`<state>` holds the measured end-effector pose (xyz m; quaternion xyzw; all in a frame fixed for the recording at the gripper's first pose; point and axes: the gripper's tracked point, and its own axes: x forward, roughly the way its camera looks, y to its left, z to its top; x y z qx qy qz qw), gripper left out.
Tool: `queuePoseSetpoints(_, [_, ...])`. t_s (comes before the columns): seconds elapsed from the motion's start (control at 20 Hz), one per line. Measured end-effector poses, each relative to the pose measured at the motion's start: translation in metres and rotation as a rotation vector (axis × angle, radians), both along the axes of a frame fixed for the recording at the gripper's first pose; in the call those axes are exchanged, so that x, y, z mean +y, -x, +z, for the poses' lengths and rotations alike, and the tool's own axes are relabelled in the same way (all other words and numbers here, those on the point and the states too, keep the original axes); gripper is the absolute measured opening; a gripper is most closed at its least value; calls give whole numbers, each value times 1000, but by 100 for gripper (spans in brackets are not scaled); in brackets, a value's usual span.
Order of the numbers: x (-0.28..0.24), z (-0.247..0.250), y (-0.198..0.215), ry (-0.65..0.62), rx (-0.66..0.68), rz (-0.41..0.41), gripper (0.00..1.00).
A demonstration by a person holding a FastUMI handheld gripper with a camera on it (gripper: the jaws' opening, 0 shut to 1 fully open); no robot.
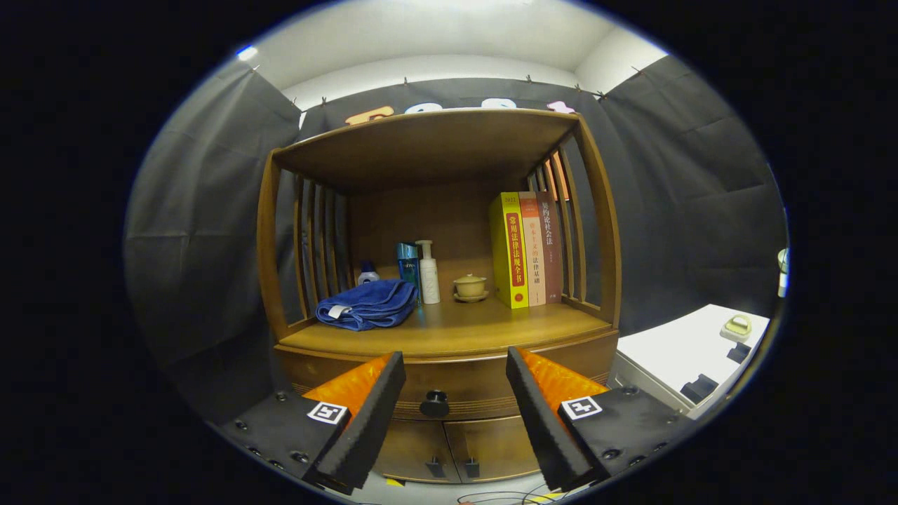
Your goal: Pull open the drawer, take out the items inside it, and place them on the countertop above the cabinet.
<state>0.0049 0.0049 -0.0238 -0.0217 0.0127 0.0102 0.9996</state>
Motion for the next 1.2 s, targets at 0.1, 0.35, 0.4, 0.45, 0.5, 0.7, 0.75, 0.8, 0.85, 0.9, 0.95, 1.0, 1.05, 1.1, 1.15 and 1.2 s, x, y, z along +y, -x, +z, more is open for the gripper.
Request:
queuePoseSetpoints(0.1, [1, -4, -3, 9, 2, 4, 95])
queuePoseSetpoints(0.35, [3, -27, -16, 16, 37, 10, 95])
queuePoseSetpoints(0.4, [3, -34, -19, 9, 49, 5, 95])
queuePoseSetpoints(0.45, [4, -41, -22, 4, 64, 1, 95])
queuePoseSetpoints(0.5, [5, -47, -25, 3, 76, -3, 95])
queuePoseSetpoints(0.7, [7, -75, -35, 26, 136, -3, 95])
queuePoseSetpoints(0.75, [8, -84, -39, 29, 155, -2, 96])
queuePoseSetpoints(0.8, [11, -92, -45, 28, 173, 2, 96])
queuePoseSetpoints(0.85, [12, -100, -52, 28, 188, 3, 96])
queuePoseSetpoints(0.9, [12, -106, -54, 29, 199, -1, 96])
queuePoseSetpoints(0.95, [14, -111, -58, 32, 209, 0, 96])
queuePoseSetpoints(1.0, [15, -116, -61, 40, 216, -2, 96])
queuePoseSetpoints(1.05, [15, -120, -65, 51, 222, -3, 96])
queuePoseSetpoints(1.1, [15, -124, -68, 64, 229, -7, 96])
queuePoseSetpoints(1.15, [14, -128, -73, 72, 236, -11, 96])
queuePoseSetpoints(1.2, [14, -132, -77, 74, 241, -12, 96])
